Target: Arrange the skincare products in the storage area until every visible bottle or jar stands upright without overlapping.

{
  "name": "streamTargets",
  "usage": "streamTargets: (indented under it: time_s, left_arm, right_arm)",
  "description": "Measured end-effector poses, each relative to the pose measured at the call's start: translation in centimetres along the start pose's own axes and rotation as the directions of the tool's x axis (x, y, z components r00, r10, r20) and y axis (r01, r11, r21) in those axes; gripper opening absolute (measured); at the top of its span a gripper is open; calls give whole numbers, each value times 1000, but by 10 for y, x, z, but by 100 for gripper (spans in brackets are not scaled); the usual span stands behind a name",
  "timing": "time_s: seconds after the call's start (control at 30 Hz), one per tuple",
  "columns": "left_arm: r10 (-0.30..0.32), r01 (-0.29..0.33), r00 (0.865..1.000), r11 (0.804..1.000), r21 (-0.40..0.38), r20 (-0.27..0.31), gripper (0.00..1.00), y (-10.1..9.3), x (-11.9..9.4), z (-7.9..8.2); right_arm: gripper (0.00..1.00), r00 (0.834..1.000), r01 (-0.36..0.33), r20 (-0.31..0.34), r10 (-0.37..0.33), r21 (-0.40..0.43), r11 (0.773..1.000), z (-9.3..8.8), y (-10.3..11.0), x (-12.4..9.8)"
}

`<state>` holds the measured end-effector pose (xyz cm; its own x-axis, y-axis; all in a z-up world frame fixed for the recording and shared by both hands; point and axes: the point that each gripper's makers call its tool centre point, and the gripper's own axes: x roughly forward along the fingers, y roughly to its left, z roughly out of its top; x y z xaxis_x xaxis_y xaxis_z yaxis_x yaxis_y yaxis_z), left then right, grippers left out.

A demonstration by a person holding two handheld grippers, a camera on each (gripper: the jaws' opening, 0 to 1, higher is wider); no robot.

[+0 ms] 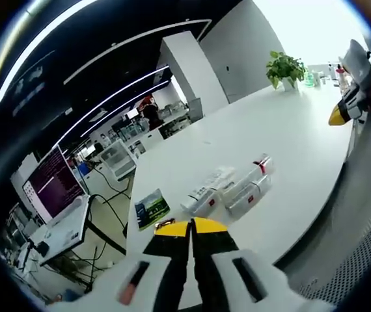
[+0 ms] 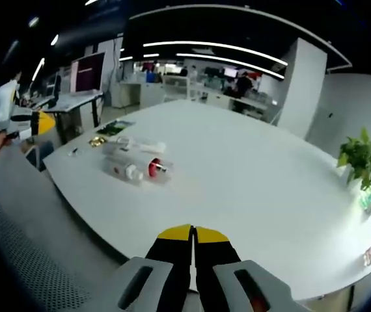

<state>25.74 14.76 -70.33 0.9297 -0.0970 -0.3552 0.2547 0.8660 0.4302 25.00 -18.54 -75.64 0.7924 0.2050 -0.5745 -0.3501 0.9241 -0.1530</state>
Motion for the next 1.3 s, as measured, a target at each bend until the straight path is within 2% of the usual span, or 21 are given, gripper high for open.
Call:
streamTargets:
  time_s: [0.2,0.33,0.4,0.6,0.7,0.73,0.8,0.9,1.0,1.03,1.13,1.3]
  left_arm:
    - [30,-30,1000,997,-70,0,0,10,0,-3]
    - [22,-23,1000,995,-97,-8,0,11,1,-5]
    - [5,-7,1000,990,-138,-13,0,11,2,-5]
    - [-58,39,997,947,-318,-49,0,15,6,-11]
    - [-58,34,996,946,-323,-67,0,17,9,-14]
    - [-60,28,994,948,-318,-92,0,15,10,-18]
    - [-56,22,992,958,-288,-114,0,14,10,-21]
    - [-33,3,993,969,-246,-114,0,15,10,-21]
    - [-2,-21,996,967,-255,-90,0,21,7,-18]
    - [15,-32,998,959,-281,-61,0,25,6,-15]
    - [54,-60,998,948,-313,-28,0,32,1,-11]
    - [85,-73,996,945,-319,25,1,35,-3,-2]
  right_arm:
    - [0,999,-42,-9,42,-22,999,0,6,2]
    - [0,999,-47,11,47,-19,999,3,6,1]
    - [0,999,-44,23,44,-4,999,4,4,0]
    - [0,999,-44,32,43,2,999,5,3,1]
    - [0,999,-43,24,43,-3,999,4,3,1]
    - [0,999,-42,20,42,-4,999,3,3,1]
    - [0,999,-42,11,42,-8,999,2,3,2]
    - [0,999,-43,8,43,-23,999,2,4,2]
    - [0,999,-42,19,43,-46,998,5,5,2]
    - [0,999,-42,20,43,-46,998,6,5,2]
    - [0,998,-52,35,53,-17,998,9,6,4]
    - [2,997,-50,51,50,1,999,11,4,6]
